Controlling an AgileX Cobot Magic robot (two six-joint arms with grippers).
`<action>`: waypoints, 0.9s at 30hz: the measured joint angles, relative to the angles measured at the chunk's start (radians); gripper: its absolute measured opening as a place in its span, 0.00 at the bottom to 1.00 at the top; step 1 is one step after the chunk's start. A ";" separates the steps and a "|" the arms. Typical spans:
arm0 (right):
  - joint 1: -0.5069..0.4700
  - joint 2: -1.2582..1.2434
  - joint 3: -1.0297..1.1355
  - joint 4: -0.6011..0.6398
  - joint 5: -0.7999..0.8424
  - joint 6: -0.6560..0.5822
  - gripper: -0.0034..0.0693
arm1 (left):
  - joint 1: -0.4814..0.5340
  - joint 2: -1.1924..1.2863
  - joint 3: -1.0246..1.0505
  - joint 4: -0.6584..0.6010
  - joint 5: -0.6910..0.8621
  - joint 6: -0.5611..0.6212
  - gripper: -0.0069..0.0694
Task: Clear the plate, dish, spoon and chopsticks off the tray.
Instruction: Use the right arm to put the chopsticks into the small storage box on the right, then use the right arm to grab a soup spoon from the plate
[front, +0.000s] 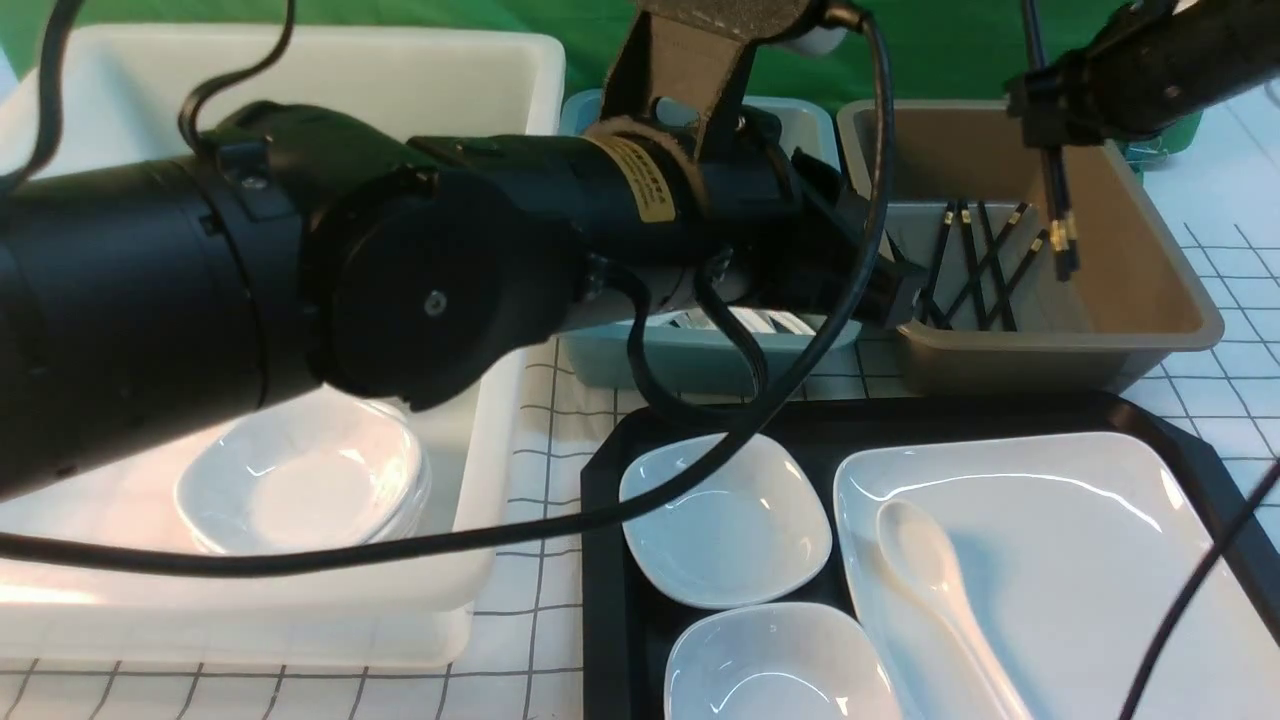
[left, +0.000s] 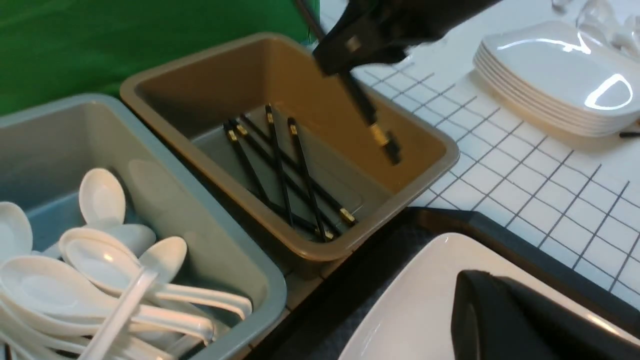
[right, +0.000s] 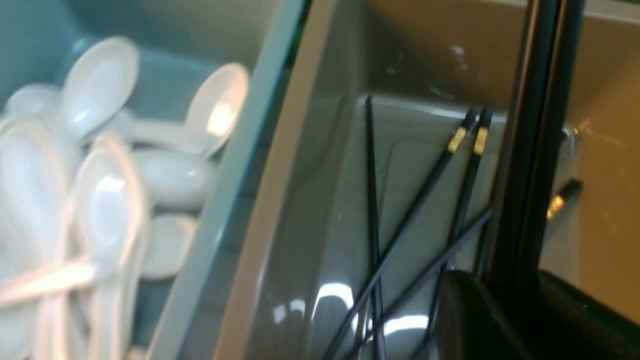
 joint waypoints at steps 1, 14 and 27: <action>0.000 0.027 -0.001 0.000 -0.023 0.006 0.22 | 0.000 0.000 0.000 0.000 0.007 0.000 0.09; 0.000 0.082 -0.009 -0.008 0.077 0.022 0.55 | 0.000 0.000 0.000 -0.054 0.175 -0.002 0.09; 0.004 -0.259 0.046 -0.005 0.485 -0.032 0.06 | -0.149 0.086 -0.141 0.003 0.506 -0.142 0.09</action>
